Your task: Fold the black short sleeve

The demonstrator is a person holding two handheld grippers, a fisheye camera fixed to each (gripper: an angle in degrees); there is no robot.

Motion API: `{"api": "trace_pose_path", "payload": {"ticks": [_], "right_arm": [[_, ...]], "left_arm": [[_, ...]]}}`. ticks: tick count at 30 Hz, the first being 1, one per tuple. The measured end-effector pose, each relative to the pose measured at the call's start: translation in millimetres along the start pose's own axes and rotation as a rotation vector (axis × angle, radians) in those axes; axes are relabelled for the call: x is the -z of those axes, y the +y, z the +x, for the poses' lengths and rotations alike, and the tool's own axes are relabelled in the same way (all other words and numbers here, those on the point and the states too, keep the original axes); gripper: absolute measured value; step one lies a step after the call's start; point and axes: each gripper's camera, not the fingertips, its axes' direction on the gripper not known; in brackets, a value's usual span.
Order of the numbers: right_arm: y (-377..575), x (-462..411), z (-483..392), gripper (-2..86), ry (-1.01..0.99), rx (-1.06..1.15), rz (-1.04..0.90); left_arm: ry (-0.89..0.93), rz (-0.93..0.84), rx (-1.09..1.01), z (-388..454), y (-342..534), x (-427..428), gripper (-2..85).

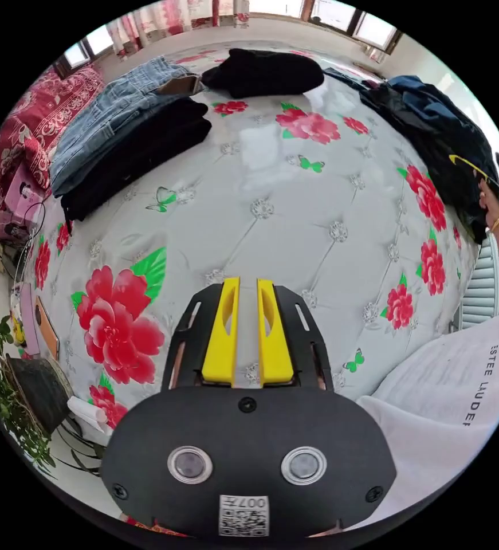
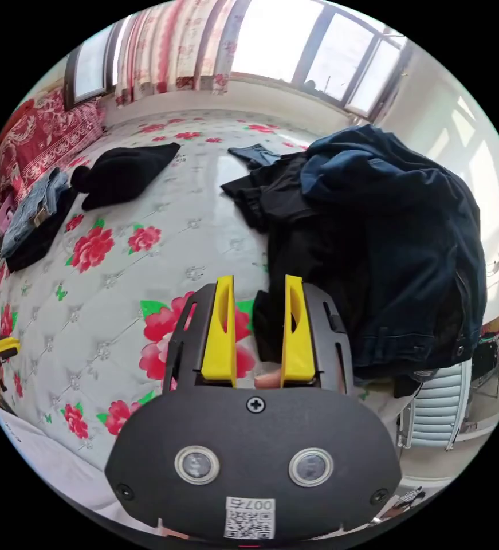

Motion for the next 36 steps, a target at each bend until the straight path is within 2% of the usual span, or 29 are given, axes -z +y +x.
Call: {"api": "trace_pose_path", "payload": {"ticks": [3, 5, 10, 14, 18, 19, 24, 26, 29, 31, 32, 34, 36], "right_arm": [[-24, 5, 35, 11.2, 0.074, -0.061, 0.049], [-45, -3, 35, 11.3, 0.070, -0.049, 0.056], [-98, -47, -18, 10.1, 0.101, 0.152, -0.009], [-115, -103, -66, 6.8, 0.225, 0.348, -0.146], [-113, -140, -55, 2.2, 0.338, 0.318, -0.304], [-112, -134, -51, 1.9, 0.294, 0.302, -0.294], [-94, 15, 17, 0.4, -0.428, -0.034, 0.119], [-71, 68, 29, 0.2, -0.604, -0.050, 0.251], [-25, 159, 17, 0.2, -0.853, 0.078, 0.423], [5, 207, -13, 0.2, -0.869, 0.178, 0.446], [29, 233, -40, 0.2, -0.824, 0.242, 0.435], [70, 261, -80, 0.2, -0.826, 0.343, 0.438], [123, 282, -131, 0.4, -0.975, 0.430, 0.396]], "left_arm": [[-0.028, -0.101, -0.097, 43, -2, -36, 2.9], [-0.103, -0.093, -0.148, 63, -1, -45, 0.8], [-0.321, -0.143, -0.332, 111, 2, -78, -0.7], [-0.346, -0.142, -0.303, 117, 5, -90, -0.9], [-0.297, -0.145, -0.224, 108, 6, -96, -0.9], [-0.279, -0.142, -0.205, 104, 8, -96, -0.9], [-0.201, -0.114, -0.122, 87, 19, -94, -0.9], [-0.184, -0.103, -0.109, 83, 25, -93, -0.9], [-0.110, -0.043, -0.111, 78, 37, -79, -0.6], [0.055, 0.133, -0.093, 77, 48, -38, 0.3], [0.087, 0.188, -0.092, 77, 52, -25, 1.5], [0.157, 0.411, -0.132, 85, 70, 35, 7.2], [0.195, 0.560, -0.229, 96, 90, 83, 10.8]]}}
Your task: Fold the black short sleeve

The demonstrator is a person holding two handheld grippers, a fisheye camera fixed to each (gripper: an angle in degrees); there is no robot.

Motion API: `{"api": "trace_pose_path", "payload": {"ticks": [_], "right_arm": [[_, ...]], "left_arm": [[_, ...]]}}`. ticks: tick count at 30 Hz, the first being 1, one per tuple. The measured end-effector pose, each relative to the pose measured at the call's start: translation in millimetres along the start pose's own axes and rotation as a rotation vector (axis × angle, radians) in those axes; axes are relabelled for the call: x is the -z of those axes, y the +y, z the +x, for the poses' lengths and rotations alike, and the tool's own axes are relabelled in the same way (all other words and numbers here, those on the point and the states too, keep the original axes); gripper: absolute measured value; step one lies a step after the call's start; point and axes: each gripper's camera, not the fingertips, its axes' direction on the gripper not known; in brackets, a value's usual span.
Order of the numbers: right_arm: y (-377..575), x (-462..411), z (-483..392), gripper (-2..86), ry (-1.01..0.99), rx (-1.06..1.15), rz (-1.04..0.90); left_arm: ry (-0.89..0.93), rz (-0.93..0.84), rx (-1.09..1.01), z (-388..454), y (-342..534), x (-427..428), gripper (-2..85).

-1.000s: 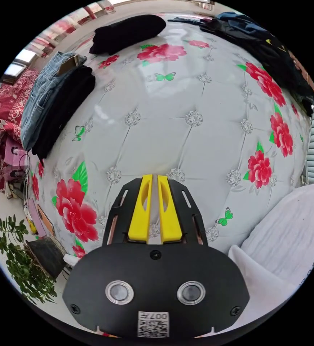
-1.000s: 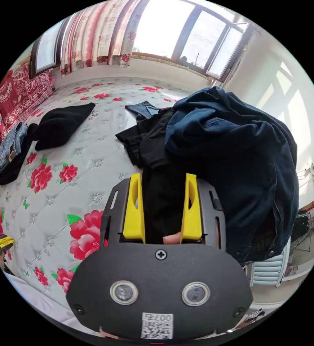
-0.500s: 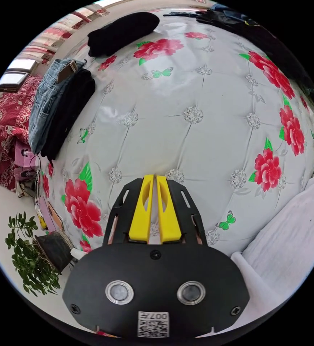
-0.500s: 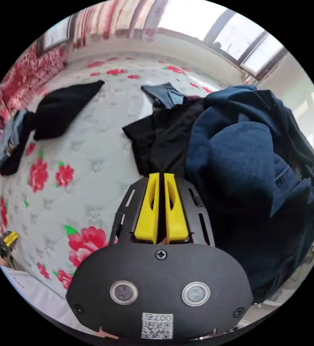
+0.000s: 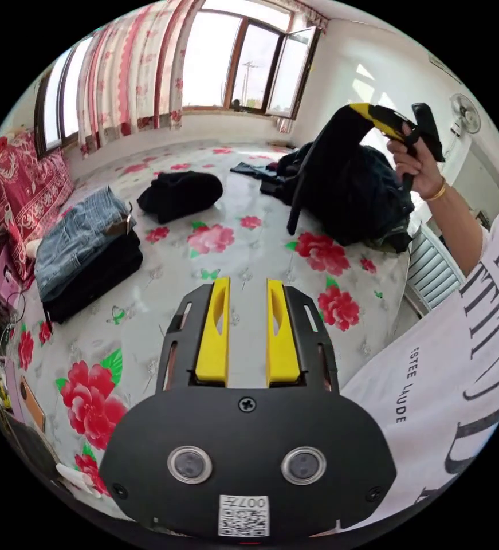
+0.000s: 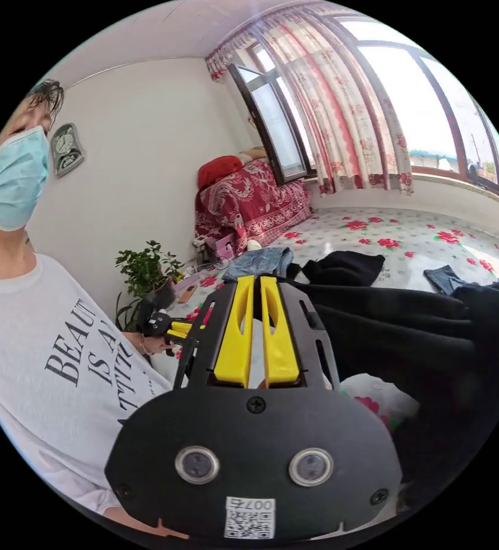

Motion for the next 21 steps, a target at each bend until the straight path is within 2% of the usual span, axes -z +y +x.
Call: {"api": "trace_pose_path", "payload": {"ticks": [4, 6, 8, 10, 13, 15, 17, 21], "right_arm": [[42, -64, -96, 1.0, -0.318, 0.017, -0.056], [72, -109, -152, 2.3, -0.511, -0.011, -0.086], [92, -129, -181, 3.5, -0.562, -0.049, -0.104], [113, -134, -202, 4.8, -0.502, -0.044, -0.133], [155, -124, -217, 7.0, -0.241, -0.030, -0.202], [194, -121, -220, 8.4, -0.015, -0.028, -0.315], [222, -122, -227, 9.5, 0.091, -0.036, -0.375], [270, -155, -259, 11.3, 0.096, -0.030, -0.464]], "left_arm": [[0.037, 0.161, -0.154, 47, 1, 77, 11.9], [-0.024, 0.149, -0.141, 56, 14, 90, 1.5], [-0.142, 0.137, -0.084, 56, 31, 101, 0.0], [-0.103, 0.048, -0.015, 41, 48, 115, -0.6], [-0.071, 0.107, 0.090, 23, 68, 152, -0.9], [-0.089, 0.142, 0.117, 20, 72, 174, -0.9], [-0.078, 0.179, 0.124, 22, 72, 192, -1.0], [-0.035, 0.220, 0.141, 34, 66, 218, -0.9]]}}
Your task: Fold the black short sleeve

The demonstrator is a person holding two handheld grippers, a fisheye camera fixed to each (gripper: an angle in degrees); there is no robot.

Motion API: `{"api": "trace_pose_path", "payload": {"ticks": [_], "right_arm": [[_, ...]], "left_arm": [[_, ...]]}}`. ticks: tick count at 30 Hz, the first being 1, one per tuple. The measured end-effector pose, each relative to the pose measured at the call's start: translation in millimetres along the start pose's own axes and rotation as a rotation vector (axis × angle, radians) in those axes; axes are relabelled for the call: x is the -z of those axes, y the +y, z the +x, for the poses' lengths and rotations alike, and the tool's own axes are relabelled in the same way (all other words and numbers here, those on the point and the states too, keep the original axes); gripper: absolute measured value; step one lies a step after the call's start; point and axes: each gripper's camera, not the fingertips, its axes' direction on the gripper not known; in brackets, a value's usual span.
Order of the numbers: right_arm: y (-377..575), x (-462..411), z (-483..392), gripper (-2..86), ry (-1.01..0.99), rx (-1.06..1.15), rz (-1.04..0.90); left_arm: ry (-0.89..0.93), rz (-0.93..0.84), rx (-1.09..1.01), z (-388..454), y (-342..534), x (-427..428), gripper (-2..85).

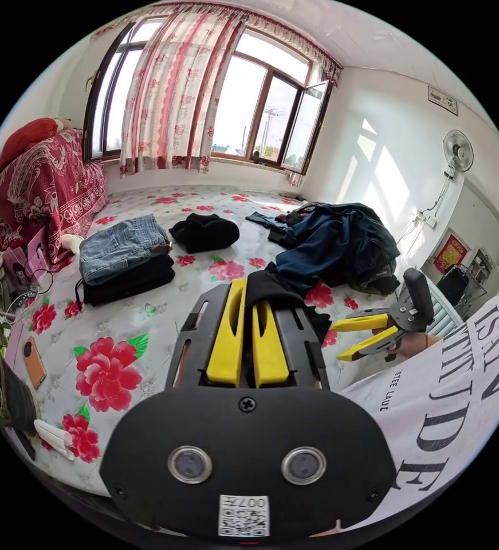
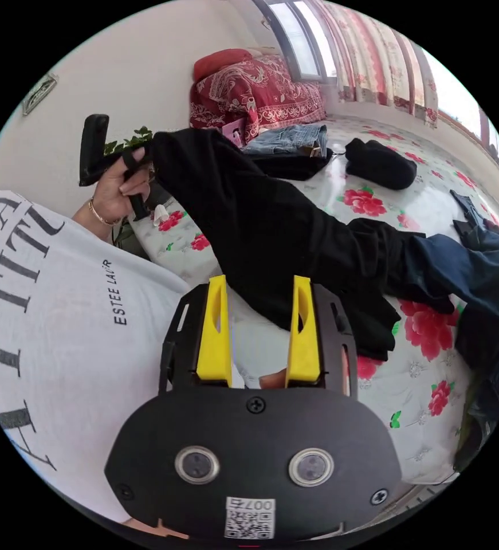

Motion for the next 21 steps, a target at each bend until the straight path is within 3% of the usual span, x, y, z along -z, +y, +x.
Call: {"api": "trace_pose_path", "payload": {"ticks": [7, 11, 16, 21], "right_arm": [[-5, -115, -52, 11.0, 0.038, 0.164, -0.216], [-1, -192, -51, 5.5, 0.136, 0.196, -0.450], [-1, -95, -9, 0.7, 0.137, -0.033, -0.146], [24, 92, 5, -0.1, 0.238, -0.149, 0.309]], "left_arm": [[0.047, 0.044, -0.035, 42, -18, 45, -1.0], [0.003, 0.054, -0.061, 60, -22, 74, -1.0], [-0.102, 0.049, -0.068, 65, -20, 119, -0.9], [-0.088, 0.094, -0.039, 66, -29, 154, -0.9]]}}
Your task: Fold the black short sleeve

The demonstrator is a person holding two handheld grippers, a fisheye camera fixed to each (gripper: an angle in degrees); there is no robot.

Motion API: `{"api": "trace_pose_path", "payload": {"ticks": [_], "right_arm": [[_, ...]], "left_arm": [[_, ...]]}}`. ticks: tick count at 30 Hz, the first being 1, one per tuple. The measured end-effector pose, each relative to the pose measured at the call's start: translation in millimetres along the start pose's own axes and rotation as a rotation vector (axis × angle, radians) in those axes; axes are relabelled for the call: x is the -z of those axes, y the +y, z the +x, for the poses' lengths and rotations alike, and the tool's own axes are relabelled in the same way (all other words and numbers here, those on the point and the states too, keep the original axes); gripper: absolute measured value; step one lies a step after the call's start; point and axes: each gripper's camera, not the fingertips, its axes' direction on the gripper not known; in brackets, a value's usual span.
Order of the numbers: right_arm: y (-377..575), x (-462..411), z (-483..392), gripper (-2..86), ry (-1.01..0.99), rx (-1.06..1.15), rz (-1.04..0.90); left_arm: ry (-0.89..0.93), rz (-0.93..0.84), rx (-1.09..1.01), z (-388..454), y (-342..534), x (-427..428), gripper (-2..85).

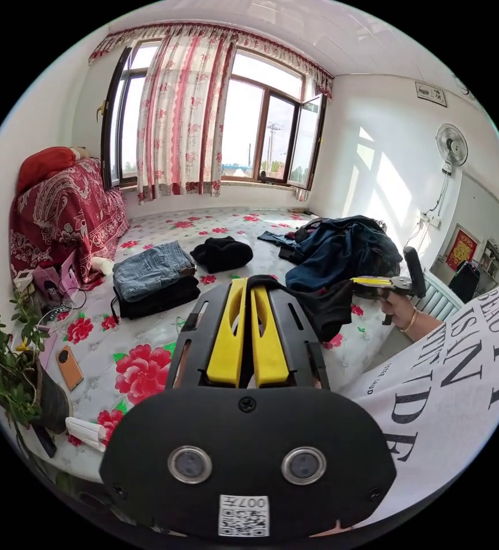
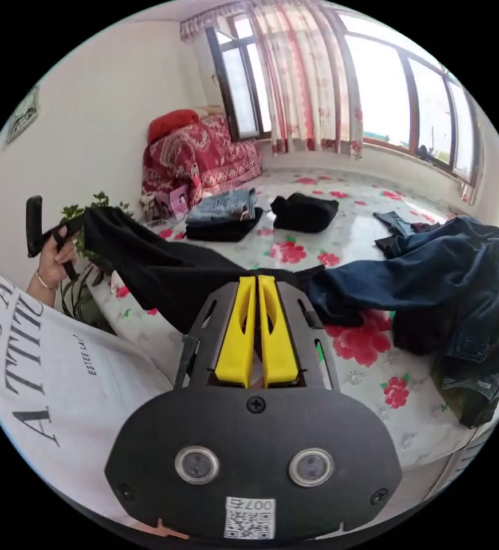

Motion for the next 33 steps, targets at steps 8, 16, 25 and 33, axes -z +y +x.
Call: {"api": "trace_pose_path", "payload": {"ticks": [8, 16, 25, 33], "right_arm": [[-13, 282, -26, -0.2, 0.074, 0.121, 0.662], [-79, 340, -46, -0.2, 0.260, 0.309, 0.828], [-245, 148, 106, 2.1, 0.481, 0.058, 0.413], [-62, -23, 247, 6.6, 0.250, -0.187, -0.126]], "left_arm": [[0.027, 0.369, -0.178, 35, -74, 122, -0.9], [-0.188, 0.611, -0.314, 59, -171, 152, -0.4], [-0.324, -0.027, 0.067, -104, -286, -118, 9.2], [-0.333, -0.410, 0.292, -164, -66, -202, 9.0]]}}
